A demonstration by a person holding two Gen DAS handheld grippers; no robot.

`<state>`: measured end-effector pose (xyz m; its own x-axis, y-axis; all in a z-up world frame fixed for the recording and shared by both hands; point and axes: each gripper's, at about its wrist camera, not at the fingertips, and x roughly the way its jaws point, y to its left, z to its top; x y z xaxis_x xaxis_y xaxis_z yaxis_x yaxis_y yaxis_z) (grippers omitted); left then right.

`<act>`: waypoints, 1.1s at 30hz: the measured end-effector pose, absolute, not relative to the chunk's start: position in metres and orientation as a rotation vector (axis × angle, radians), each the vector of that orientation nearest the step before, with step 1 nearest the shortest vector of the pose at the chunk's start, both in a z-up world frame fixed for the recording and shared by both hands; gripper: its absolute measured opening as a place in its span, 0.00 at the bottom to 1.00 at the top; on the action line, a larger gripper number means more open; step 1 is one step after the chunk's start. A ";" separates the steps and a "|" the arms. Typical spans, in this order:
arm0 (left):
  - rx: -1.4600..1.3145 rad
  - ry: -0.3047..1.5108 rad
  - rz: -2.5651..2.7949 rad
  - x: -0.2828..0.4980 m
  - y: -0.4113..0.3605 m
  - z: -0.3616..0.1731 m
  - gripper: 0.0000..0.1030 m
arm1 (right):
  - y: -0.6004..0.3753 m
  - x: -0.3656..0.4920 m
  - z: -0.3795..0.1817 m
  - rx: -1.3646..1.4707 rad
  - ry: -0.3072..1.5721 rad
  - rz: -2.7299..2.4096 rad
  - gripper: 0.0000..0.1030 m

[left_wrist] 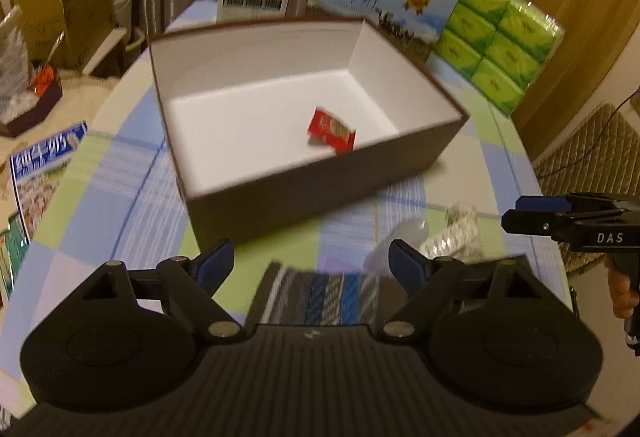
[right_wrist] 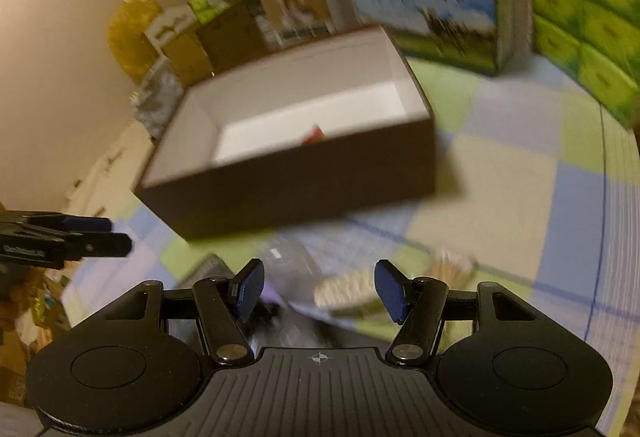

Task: Organize objects
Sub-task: 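Withdraw both open grippers from the box back toward the table items, then grasp the black FLYCO box with the right gripper while the left gripper grasps the striped sock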

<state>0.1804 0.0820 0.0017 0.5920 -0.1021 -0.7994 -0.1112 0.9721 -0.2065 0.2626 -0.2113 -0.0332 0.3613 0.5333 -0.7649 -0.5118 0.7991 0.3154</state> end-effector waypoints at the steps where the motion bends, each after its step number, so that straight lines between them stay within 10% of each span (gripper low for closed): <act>1: -0.250 0.954 0.012 0.178 0.083 -0.004 0.79 | -0.213 0.263 -0.038 0.025 1.007 0.660 0.57; 11: -0.257 1.024 0.070 0.157 0.087 -0.032 0.79 | -0.241 0.263 -0.066 0.072 1.052 0.638 0.59; 15: -0.264 1.033 0.077 0.153 0.089 -0.035 0.79 | -0.238 0.249 -0.056 0.001 0.964 0.731 0.87; 23: -0.273 1.038 0.073 0.150 0.091 -0.041 0.80 | -0.210 0.225 -0.068 -0.314 0.960 0.765 0.89; 33: -0.222 1.037 -0.038 0.150 0.068 -0.052 0.83 | -0.222 0.202 -0.066 -0.275 0.993 0.649 0.44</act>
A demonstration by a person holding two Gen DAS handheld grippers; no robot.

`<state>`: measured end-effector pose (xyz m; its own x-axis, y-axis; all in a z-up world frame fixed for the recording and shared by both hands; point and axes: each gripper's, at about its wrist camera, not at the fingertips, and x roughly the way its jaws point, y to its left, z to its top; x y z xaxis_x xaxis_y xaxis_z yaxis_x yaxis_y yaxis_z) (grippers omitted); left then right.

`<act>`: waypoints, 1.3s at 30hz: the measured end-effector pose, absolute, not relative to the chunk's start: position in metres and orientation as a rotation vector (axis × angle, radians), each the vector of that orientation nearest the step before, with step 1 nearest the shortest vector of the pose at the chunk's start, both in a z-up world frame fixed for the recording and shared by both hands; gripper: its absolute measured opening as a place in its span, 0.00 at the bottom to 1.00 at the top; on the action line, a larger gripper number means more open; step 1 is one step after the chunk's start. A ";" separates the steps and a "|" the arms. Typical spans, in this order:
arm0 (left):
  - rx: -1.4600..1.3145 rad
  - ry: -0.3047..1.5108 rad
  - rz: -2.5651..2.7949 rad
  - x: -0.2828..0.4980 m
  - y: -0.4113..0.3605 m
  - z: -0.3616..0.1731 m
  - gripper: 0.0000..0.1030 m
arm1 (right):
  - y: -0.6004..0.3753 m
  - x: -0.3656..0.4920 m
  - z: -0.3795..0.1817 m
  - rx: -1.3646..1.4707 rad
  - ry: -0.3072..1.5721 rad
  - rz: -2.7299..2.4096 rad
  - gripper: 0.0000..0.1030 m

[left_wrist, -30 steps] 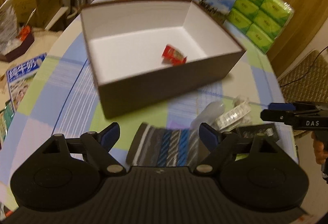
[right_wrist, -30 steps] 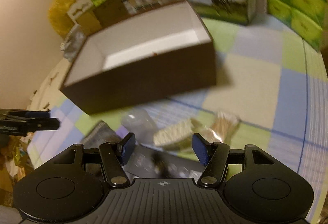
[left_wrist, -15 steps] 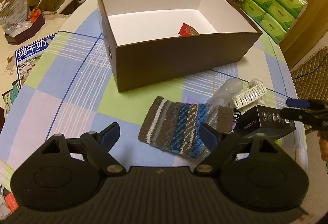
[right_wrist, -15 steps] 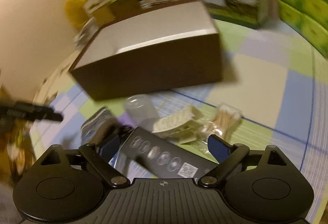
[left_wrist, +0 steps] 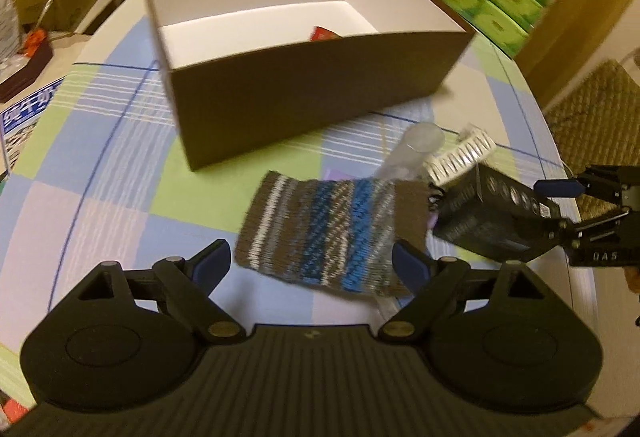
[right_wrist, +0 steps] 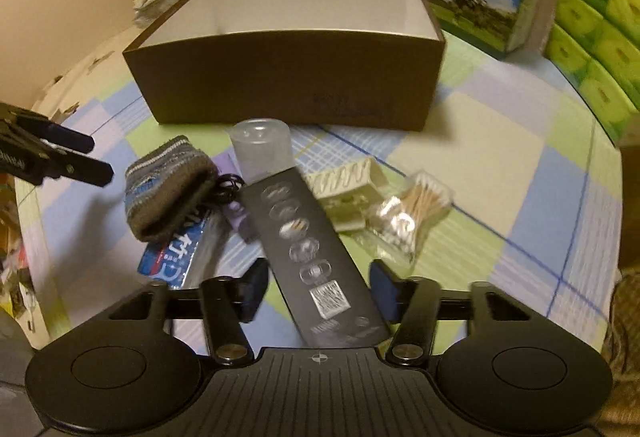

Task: Organize objects
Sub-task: 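Grasp the black FLYCO box with the right gripper while the left gripper grasps the striped sock, then lift the striped sock with the left gripper while the right gripper lifts the black box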

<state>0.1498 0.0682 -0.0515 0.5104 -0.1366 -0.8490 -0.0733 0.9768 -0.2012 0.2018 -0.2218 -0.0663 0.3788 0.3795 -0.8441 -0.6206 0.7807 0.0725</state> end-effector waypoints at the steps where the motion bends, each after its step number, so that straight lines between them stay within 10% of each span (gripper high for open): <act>1: -0.213 1.035 -0.052 0.150 0.064 -0.053 0.83 | -0.223 0.200 -0.065 -0.254 1.003 0.628 0.42; 14: 0.028 1.017 -0.147 0.162 0.003 -0.081 0.77 | -0.244 0.171 -0.058 -0.074 1.050 0.479 0.40; 19: -0.011 1.012 -0.189 0.159 0.013 -0.087 0.27 | -0.246 0.168 -0.060 -0.065 1.054 0.467 0.40; 23: -0.041 0.985 -0.213 0.150 0.031 -0.079 0.16 | -0.245 0.168 -0.059 -0.066 1.057 0.466 0.40; 33: 0.094 1.079 -0.203 0.098 0.087 -0.081 0.24 | -0.244 0.170 -0.059 -0.084 1.074 0.481 0.41; 39: -0.128 1.134 -0.146 0.084 0.122 -0.084 0.67 | -0.242 0.171 -0.057 -0.067 1.077 0.478 0.43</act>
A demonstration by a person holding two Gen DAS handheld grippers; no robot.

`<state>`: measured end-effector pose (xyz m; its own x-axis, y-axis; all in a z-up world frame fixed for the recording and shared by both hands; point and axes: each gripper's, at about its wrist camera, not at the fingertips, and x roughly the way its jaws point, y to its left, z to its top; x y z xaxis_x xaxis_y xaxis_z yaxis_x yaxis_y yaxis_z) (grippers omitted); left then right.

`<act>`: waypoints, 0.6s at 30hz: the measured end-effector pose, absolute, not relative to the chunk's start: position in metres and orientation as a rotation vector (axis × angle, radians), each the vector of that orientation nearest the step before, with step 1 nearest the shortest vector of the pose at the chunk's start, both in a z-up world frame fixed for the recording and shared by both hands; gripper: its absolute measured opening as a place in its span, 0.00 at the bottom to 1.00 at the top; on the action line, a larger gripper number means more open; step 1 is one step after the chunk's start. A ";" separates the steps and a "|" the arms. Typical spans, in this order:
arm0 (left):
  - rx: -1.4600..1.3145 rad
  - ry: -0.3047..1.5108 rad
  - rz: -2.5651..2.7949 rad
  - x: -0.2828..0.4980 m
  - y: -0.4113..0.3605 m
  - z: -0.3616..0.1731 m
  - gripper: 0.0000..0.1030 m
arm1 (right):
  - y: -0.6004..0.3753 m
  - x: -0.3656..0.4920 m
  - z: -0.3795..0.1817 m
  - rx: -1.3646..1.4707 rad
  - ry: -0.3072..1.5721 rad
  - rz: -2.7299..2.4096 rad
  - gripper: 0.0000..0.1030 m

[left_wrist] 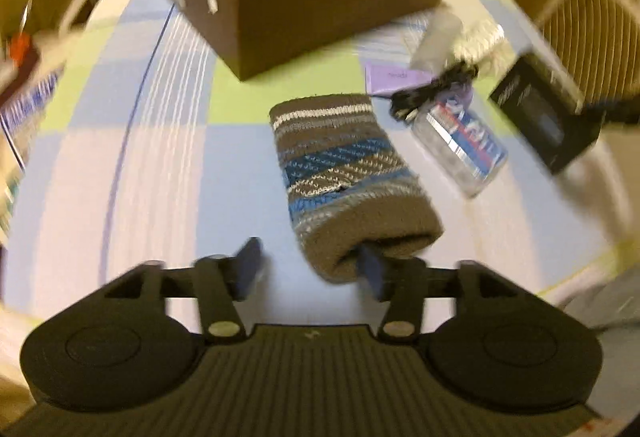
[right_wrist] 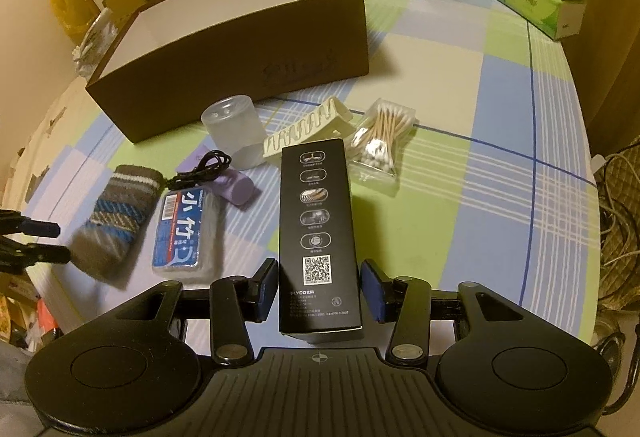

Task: Organize objects
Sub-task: 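Lift the striped sock with the left gripper while the right gripper lifts the black box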

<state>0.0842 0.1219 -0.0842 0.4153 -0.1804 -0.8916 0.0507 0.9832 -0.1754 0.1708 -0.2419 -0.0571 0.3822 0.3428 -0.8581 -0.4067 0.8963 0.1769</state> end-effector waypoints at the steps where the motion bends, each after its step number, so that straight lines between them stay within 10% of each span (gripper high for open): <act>1: -0.184 1.121 -0.158 0.085 0.123 -0.080 0.78 | -0.242 0.171 -0.056 -0.061 1.076 0.477 0.45; 6: -0.297 1.064 -0.182 0.096 0.116 -0.067 0.93 | -0.241 0.170 -0.055 -0.036 1.064 0.473 0.57; 18: -0.174 1.153 0.051 0.151 0.078 -0.118 0.91 | -0.243 0.167 -0.058 -0.005 1.049 0.420 0.67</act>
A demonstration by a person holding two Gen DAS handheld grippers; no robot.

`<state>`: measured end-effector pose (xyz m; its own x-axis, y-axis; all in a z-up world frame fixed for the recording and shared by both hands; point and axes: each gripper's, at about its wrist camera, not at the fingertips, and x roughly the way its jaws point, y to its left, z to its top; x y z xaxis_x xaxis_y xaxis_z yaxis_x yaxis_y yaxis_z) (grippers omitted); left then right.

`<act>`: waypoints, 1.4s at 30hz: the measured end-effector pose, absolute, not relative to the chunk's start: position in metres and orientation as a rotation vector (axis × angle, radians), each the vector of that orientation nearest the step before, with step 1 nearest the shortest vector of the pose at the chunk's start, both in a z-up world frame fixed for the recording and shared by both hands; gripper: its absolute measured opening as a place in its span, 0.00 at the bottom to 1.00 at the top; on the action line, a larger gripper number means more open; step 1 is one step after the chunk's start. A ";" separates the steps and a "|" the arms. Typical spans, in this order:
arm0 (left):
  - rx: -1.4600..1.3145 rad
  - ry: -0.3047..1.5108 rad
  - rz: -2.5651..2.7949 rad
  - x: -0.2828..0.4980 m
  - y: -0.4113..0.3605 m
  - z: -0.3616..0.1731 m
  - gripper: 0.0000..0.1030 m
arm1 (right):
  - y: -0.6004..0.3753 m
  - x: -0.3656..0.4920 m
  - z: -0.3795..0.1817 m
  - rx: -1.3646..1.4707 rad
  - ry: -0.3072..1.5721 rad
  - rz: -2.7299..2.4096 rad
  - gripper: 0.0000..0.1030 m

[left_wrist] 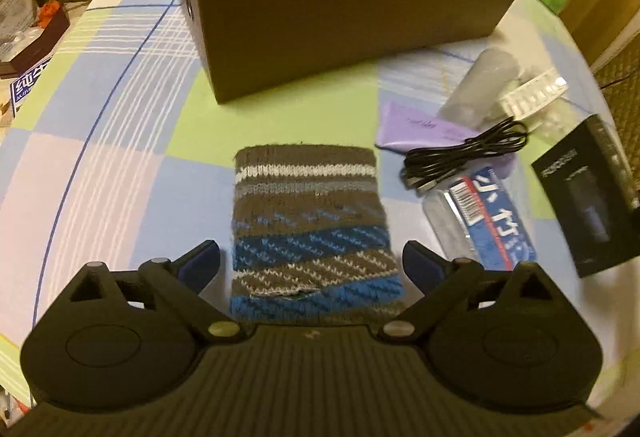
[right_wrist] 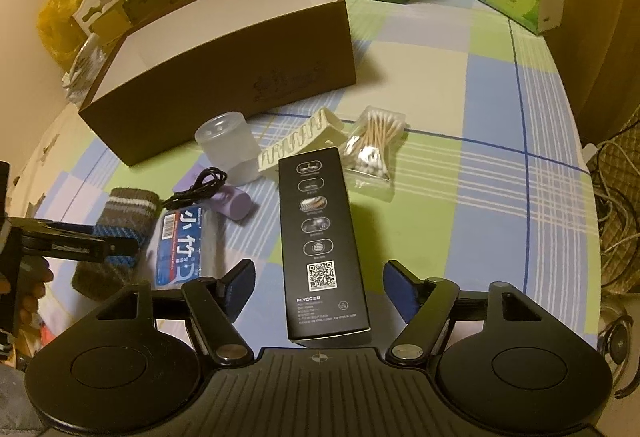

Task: Organize objects
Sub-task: 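Lift the striped sock with the left gripper while the right gripper lifts the black box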

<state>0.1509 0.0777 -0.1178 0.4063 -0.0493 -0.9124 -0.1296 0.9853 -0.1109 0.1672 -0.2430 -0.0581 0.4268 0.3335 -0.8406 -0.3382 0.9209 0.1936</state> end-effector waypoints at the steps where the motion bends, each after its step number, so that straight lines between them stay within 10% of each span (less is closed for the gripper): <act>1: -0.172 1.157 0.056 0.152 0.078 -0.120 0.88 | -0.243 0.168 -0.059 -0.004 1.048 0.417 0.67; 11: -0.115 1.104 0.026 0.147 0.072 -0.111 0.31 | -0.229 0.178 -0.067 -0.075 1.046 0.430 0.67; 21: -0.094 1.081 0.053 0.142 0.077 -0.095 0.28 | -0.217 0.191 -0.079 -0.154 1.065 0.439 0.65; 27: -0.096 1.063 0.071 0.139 0.083 -0.087 0.28 | -0.215 0.195 -0.086 -0.194 1.080 0.435 0.40; 42: -0.125 1.002 0.085 0.121 0.101 -0.056 0.28 | -0.229 0.178 -0.048 -0.166 1.027 0.487 0.39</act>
<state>0.1212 0.1014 -0.0555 0.5363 0.0142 -0.8439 -0.1289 0.9895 -0.0652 0.1782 -0.2293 -0.0483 0.4219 0.3106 -0.8518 -0.4628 0.8816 0.0922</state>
